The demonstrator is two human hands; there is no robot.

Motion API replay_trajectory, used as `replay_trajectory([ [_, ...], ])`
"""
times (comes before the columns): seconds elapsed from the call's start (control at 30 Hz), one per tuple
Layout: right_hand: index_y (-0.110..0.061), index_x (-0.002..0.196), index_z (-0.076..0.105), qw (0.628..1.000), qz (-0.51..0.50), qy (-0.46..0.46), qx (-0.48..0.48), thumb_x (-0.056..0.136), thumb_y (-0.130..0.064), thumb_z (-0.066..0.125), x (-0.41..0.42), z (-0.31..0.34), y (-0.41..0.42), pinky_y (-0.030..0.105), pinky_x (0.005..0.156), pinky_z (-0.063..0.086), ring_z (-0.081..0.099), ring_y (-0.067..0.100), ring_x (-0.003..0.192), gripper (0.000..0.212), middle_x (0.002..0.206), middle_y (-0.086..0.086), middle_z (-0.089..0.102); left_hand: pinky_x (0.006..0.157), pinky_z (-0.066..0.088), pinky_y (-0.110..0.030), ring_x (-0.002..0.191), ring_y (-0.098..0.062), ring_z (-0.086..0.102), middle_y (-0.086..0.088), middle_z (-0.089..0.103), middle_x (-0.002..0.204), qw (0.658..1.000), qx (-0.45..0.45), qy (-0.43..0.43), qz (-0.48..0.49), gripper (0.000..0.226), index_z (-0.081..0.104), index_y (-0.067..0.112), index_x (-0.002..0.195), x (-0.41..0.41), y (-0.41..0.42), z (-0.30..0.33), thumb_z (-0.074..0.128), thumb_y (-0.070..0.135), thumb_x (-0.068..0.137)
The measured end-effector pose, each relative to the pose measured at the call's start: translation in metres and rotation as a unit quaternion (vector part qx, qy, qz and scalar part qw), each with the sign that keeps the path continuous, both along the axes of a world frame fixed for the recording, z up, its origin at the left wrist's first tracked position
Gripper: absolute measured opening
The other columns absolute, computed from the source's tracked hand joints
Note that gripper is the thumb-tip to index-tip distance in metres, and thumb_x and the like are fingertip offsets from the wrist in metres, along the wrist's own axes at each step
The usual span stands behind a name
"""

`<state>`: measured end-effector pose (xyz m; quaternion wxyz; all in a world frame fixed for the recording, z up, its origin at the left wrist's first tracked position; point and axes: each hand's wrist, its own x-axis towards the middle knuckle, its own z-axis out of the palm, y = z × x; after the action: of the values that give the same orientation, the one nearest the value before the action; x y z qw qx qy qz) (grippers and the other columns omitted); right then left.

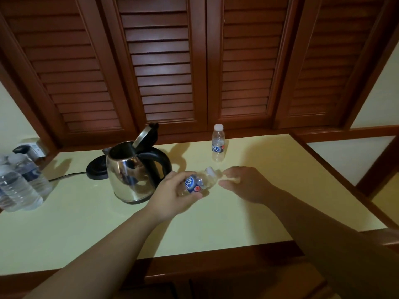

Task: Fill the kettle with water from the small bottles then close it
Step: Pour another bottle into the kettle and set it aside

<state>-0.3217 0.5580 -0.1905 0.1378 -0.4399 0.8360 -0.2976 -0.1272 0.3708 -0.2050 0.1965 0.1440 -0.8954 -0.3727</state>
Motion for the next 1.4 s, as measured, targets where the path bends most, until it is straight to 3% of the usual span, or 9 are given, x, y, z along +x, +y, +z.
replay_trajectory([
  [0.17, -0.028, 0.156, 0.039, 0.994, -0.033, 0.054, 0.091, 0.086, -0.075, 0.06, -0.029, -0.029, -0.001, 0.039, 0.122, 0.026, 0.028, 0.02, 0.152, 0.087, 0.165, 0.001, 0.035, 0.077, 0.049, -0.008, 0.095, 0.001, 0.07, 0.013, 0.074, 0.104, 0.993, 0.104, 0.02, 0.055, 0.043, 0.067, 0.032, 0.121, -0.035, 0.008, -0.002, 0.087, 0.033, 0.083],
  [0.3, -0.032, 0.163, 0.018, 0.98, -0.034, 0.121, 0.153, 0.086, -0.087, 0.036, -0.036, -0.057, -0.012, 0.054, 0.127, 0.009, 0.004, 0.028, 0.159, 0.097, 0.173, 0.008, 0.005, 0.061, 0.048, -0.007, 0.074, 0.011, 0.068, 0.009, 0.071, 0.096, 0.976, 0.185, 0.053, 0.098, 0.037, 0.064, 0.019, 0.12, -0.064, 0.011, -0.006, 0.082, 0.015, 0.088],
  [0.4, -0.035, 0.164, 0.004, 0.973, -0.029, 0.132, 0.186, 0.085, -0.091, 0.016, -0.035, -0.069, -0.015, 0.055, 0.126, -0.006, -0.012, 0.023, 0.159, 0.098, 0.173, 0.004, -0.01, 0.062, 0.05, -0.008, 0.077, 0.012, 0.068, 0.012, 0.071, 0.098, 0.972, 0.193, 0.063, 0.12, 0.042, 0.061, 0.015, 0.124, -0.085, 0.005, -0.007, 0.082, 0.017, 0.088],
  [0.5, -0.037, 0.164, 0.001, 0.971, -0.032, 0.143, 0.188, 0.085, -0.091, 0.012, -0.037, -0.072, -0.014, 0.053, 0.126, -0.008, -0.014, 0.019, 0.159, 0.097, 0.173, 0.001, -0.011, 0.065, 0.05, -0.008, 0.08, 0.01, 0.068, 0.012, 0.072, 0.102, 0.972, 0.181, 0.057, 0.141, 0.046, 0.058, 0.022, 0.122, -0.105, -0.005, -0.006, 0.085, 0.02, 0.085],
  [0.63, -0.037, 0.164, 0.003, 0.971, -0.036, 0.14, 0.189, 0.085, -0.091, 0.015, -0.037, -0.07, -0.013, 0.051, 0.127, -0.008, -0.014, 0.017, 0.158, 0.096, 0.173, -0.001, -0.01, 0.076, 0.052, -0.027, 0.087, -0.007, 0.069, 0.011, 0.07, 0.1, 0.963, 0.2, 0.052, 0.173, 0.045, 0.056, 0.022, 0.12, -0.134, -0.013, -0.003, 0.083, 0.017, 0.084],
  [0.87, -0.037, 0.164, 0.006, 0.974, -0.036, 0.134, 0.182, 0.083, -0.092, 0.017, -0.038, -0.07, -0.013, 0.052, 0.127, -0.007, -0.013, 0.017, 0.158, 0.098, 0.173, -0.002, -0.009, 0.088, 0.048, -0.031, 0.091, -0.013, 0.062, 0.018, 0.061, 0.093, 0.968, 0.16, 0.021, 0.19, 0.045, 0.057, 0.019, 0.121, -0.168, -0.028, 0.0, 0.083, 0.018, 0.085],
  [1.1, -0.038, 0.164, 0.007, 0.974, -0.04, 0.138, 0.176, 0.082, -0.093, 0.016, -0.038, -0.072, -0.014, 0.052, 0.127, -0.006, -0.012, 0.017, 0.159, 0.099, 0.173, -0.002, -0.008, 0.088, 0.049, -0.032, 0.099, -0.015, 0.063, 0.007, 0.065, 0.109, 0.971, 0.14, 0.006, 0.194, 0.052, 0.055, 0.019, 0.127, -0.176, -0.036, -0.004, 0.084, 0.022, 0.085],
  [1.3, -0.039, 0.164, 0.01, 0.974, -0.043, 0.142, 0.171, 0.081, -0.093, 0.018, -0.038, -0.071, -0.015, 0.051, 0.127, -0.004, -0.008, 0.017, 0.159, 0.099, 0.174, -0.002, -0.004, 0.105, 0.051, -0.042, 0.127, -0.027, 0.061, -0.004, 0.059, 0.144, 0.972, 0.14, -0.068, 0.174, 0.108, 0.028, 0.013, 0.159, -0.161, -0.033, -0.013, 0.092, 0.034, 0.075],
  [1.4, -0.039, 0.163, 0.012, 0.973, -0.047, 0.152, 0.17, 0.081, -0.094, 0.019, -0.036, -0.071, -0.016, 0.051, 0.127, -0.001, -0.005, 0.017, 0.159, 0.099, 0.174, -0.001, -0.001, 0.103, 0.047, -0.034, 0.131, -0.025, 0.057, -0.004, 0.058, 0.143, 0.98, 0.057, -0.108, 0.155, 0.09, 0.036, 0.016, 0.153, -0.132, -0.021, -0.027, 0.086, 0.038, 0.081],
])
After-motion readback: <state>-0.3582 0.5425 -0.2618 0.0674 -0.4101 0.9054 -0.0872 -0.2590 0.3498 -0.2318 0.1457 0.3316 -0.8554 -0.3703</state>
